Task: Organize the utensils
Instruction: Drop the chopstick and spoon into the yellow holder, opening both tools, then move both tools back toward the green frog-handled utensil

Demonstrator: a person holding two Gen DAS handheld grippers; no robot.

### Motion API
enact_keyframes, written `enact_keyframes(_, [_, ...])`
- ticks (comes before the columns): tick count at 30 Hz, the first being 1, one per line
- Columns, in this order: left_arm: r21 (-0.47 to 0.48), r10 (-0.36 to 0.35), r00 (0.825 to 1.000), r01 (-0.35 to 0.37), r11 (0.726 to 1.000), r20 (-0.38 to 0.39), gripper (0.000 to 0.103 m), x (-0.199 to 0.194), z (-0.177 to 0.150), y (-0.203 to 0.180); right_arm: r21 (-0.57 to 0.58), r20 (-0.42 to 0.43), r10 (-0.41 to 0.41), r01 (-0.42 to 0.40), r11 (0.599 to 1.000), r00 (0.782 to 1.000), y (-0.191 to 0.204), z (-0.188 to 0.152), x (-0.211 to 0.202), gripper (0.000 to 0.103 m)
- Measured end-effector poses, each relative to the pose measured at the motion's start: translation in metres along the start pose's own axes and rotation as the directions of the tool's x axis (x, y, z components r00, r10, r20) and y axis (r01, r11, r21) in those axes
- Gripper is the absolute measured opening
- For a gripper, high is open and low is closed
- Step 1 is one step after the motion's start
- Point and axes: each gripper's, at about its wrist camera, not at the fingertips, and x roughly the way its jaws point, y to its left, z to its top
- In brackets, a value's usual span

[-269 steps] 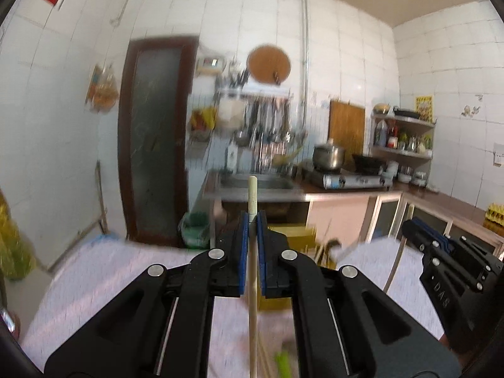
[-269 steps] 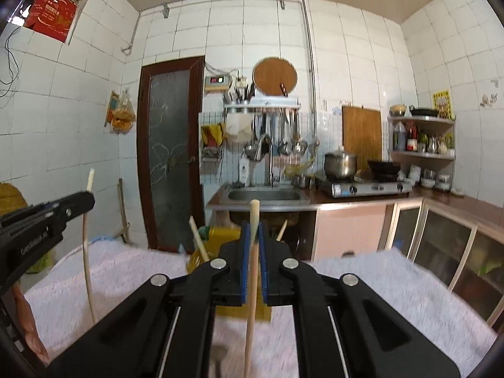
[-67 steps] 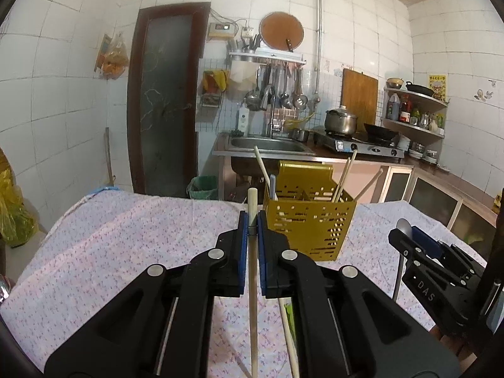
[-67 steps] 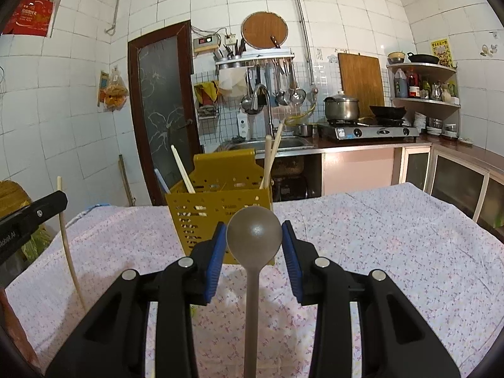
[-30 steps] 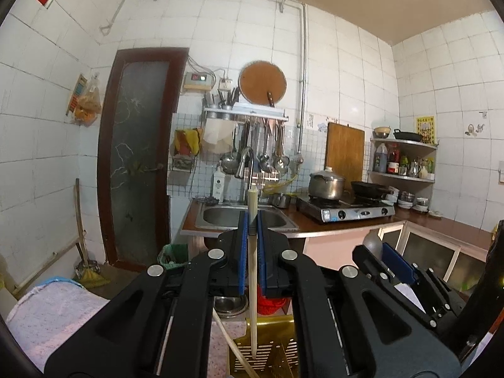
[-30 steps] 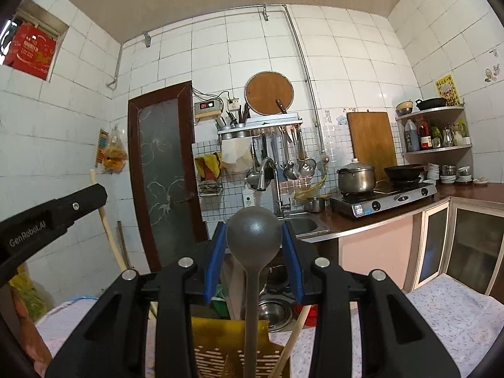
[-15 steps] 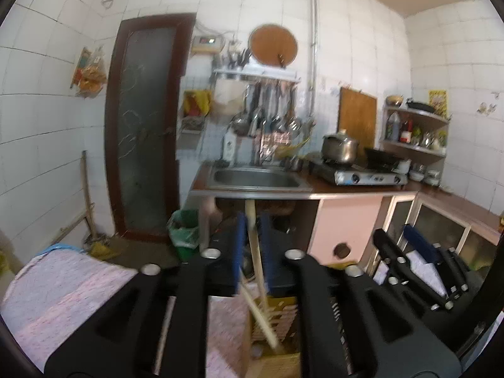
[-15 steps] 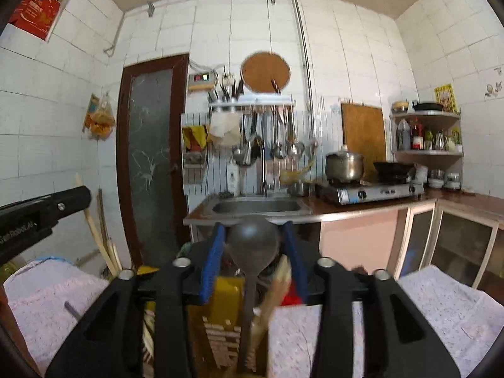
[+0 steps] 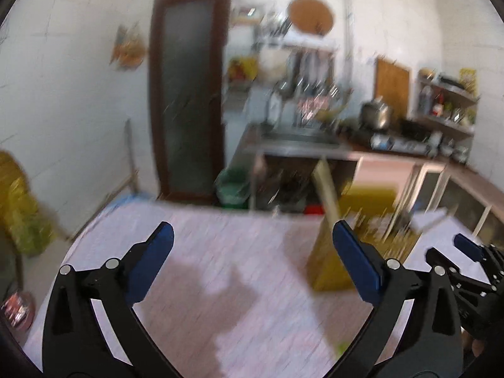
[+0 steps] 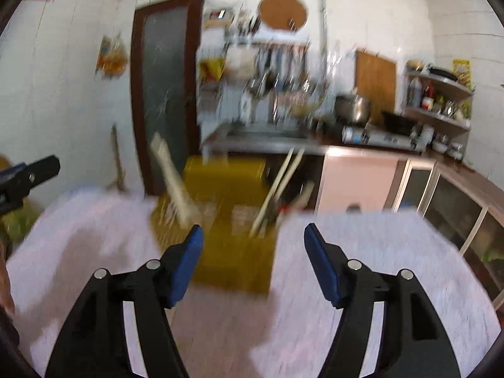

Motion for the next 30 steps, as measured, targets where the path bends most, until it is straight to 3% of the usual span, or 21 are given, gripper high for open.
enact_keyframes(5, [-0.022,-0.002,0.988,-0.001,1.000,-0.153,0.098,0.006,-0.057,0.025,-0.026,-0.149,0.017,-0.021,0.999,0.989,0.030,-0.055,0.007,0.066])
enact_keyframes(11, [0.011,0.035,0.960,-0.033,0.999,-0.277,0.098,0.025,-0.115,0.034,-0.029,-0.240,0.018,-0.026,0.999,0.971,0.048,-0.085,0.016,0.066])
enact_keyframes(15, [0.027,0.041,0.945,-0.034,0.999,-0.324,0.098,0.038,-0.129,0.035,-0.022,-0.288,0.002,-0.009,1.000,0.958,0.051,-0.089,0.025,0.066])
enact_keyframes(23, [0.032,0.031,0.934,-0.021,0.999,-0.355,0.098,0.047,-0.138,0.035,-0.028,-0.332,0.006,-0.016,0.999,0.943,0.064,-0.092,0.033,0.064])
enact_keyframes(27, [0.012,0.020,0.922,-0.016,1.000,-0.386,0.098,0.053,-0.141,0.040,-0.003,-0.347,0.035,-0.038,0.999,0.937,0.068,-0.093,0.036,0.042])
enact_keyframes(30, [-0.002,0.012,0.911,-0.014,1.000,-0.411,0.098,0.058,-0.144,0.042,-0.004,-0.363,0.051,-0.056,0.998,0.930,0.073,-0.095,0.039,0.032])
